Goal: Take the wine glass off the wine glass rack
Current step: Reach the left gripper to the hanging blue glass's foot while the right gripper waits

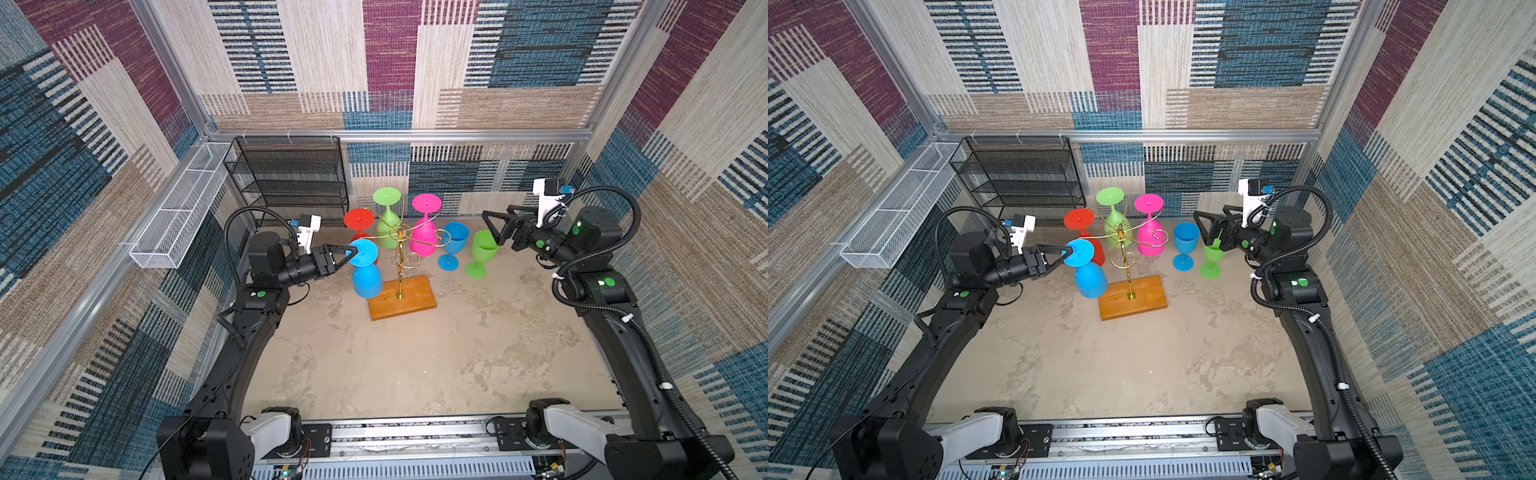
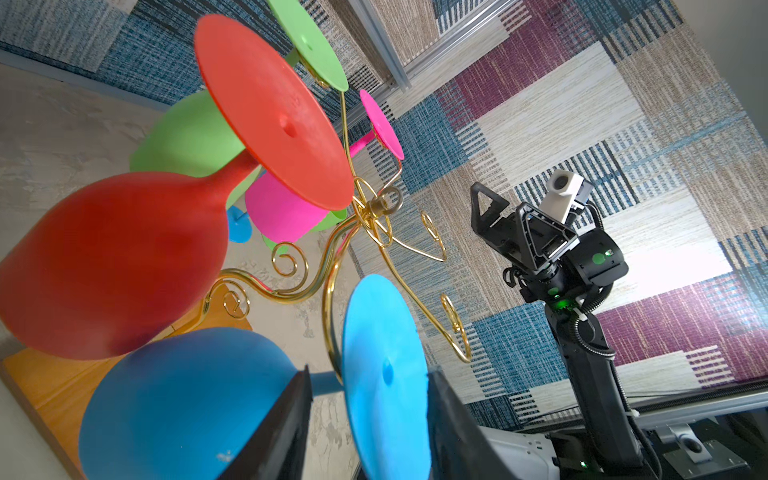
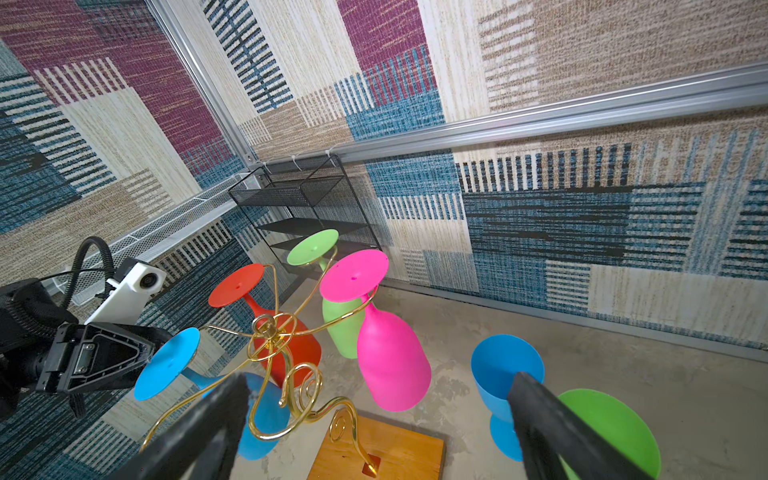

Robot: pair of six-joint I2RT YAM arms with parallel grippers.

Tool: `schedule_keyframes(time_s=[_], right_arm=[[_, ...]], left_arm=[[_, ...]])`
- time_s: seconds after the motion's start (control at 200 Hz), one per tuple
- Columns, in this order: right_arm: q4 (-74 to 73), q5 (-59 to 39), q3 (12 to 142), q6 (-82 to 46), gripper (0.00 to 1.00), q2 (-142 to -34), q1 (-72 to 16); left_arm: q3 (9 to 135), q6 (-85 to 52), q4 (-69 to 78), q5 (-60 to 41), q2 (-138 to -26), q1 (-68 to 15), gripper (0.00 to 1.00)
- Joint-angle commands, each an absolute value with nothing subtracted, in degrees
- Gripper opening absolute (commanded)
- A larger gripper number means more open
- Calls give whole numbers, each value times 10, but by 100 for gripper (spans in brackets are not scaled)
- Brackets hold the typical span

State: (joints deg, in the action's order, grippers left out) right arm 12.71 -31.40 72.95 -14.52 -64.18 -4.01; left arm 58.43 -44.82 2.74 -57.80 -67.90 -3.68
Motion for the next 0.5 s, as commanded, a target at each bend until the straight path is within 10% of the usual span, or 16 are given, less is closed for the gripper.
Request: schedule_keyframes(time_s=[0.0, 0.496], right_arm=[[102, -322, 728, -152, 99, -640, -40], [100, -327, 718, -156, 99, -636, -41]], left_arm=[[588, -457, 47, -593, -680, -39, 39], [597, -469, 34, -593, -672, -39, 17]])
